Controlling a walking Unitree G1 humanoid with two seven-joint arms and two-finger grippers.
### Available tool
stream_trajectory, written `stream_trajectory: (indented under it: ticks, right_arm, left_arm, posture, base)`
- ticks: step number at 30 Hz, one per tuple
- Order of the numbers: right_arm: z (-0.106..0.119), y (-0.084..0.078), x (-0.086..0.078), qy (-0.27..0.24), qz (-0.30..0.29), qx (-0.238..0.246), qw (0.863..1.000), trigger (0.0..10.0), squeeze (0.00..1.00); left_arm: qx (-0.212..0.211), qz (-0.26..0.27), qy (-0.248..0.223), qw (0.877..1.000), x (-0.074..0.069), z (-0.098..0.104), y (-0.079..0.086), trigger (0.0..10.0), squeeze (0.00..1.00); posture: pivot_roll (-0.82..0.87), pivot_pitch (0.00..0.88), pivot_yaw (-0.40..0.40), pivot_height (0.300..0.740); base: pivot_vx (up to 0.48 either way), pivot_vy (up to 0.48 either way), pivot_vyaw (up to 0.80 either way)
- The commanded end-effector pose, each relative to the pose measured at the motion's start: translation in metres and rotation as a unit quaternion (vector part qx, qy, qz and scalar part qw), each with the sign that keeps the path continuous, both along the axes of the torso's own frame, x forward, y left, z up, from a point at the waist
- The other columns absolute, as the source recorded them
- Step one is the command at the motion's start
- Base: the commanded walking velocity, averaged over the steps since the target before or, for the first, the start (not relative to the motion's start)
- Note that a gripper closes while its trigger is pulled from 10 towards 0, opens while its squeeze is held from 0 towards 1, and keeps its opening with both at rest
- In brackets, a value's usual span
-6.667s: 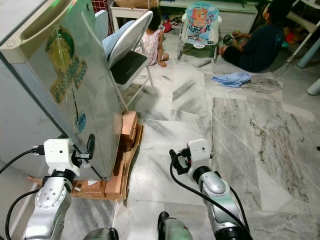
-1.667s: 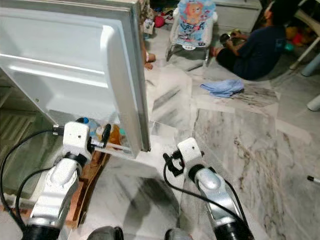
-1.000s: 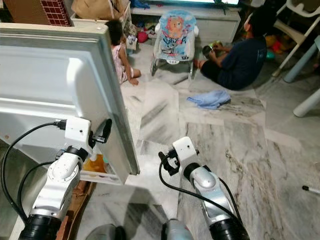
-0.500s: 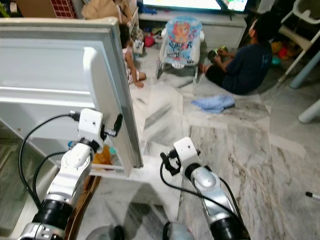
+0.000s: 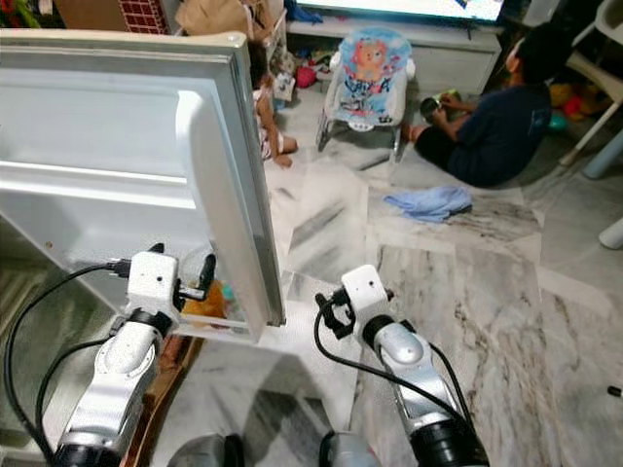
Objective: Restocking fridge
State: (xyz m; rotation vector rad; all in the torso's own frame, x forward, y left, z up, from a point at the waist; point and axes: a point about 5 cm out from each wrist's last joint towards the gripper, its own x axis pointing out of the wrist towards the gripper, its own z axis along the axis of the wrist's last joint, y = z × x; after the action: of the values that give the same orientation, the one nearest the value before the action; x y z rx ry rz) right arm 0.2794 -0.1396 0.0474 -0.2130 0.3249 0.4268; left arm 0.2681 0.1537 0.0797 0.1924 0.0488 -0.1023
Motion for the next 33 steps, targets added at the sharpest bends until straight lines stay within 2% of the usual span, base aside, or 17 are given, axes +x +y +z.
stream_trajectory:
  ticks: [1,17,30,33]
  right_arm:
    - [-0.001,0.000,-0.001,-0.001,0.005,-0.003,1.000,10.0,0.00]
    - [0.000,-0.001,-0.002,-0.001,0.001,-0.004,1.000,10.0,0.00]
    - [-0.001,-0.001,-0.002,0.003,0.003,-0.003,1.000,10.0,0.00]
    - [-0.001,-0.001,-0.001,0.003,0.003,-0.003,1.000,10.0,0.00]
  left_arm:
    - [-0.001,-0.001,-0.001,1.000,0.002,0.002,-0.001,10.0,0.00]
    - [0.004,-0.026,-0.020,0.999,0.027,0.016,-0.014,10.0,0.00]
    - [0.002,-0.027,-0.029,0.999,0.032,0.018,-0.015,10.0,0.00]
    - [0.007,-0.021,-0.026,0.999,0.032,0.017,-0.014,10.0,0.00]
  posture:
    - [-0.03,0.110,0.002,0.740]
    - [-0.05,0.115,0.002,0.740]
    - [-0.04,0.116,-0.002,0.740]
    - [-0.04,0.115,-0.001,0.740]
  base:
    - [0.375,0.000,0.00]
    - [0.392,0.000,0.00]
    - [0.336,0.000,0.00]
    - [0.000,0.000,0.00]
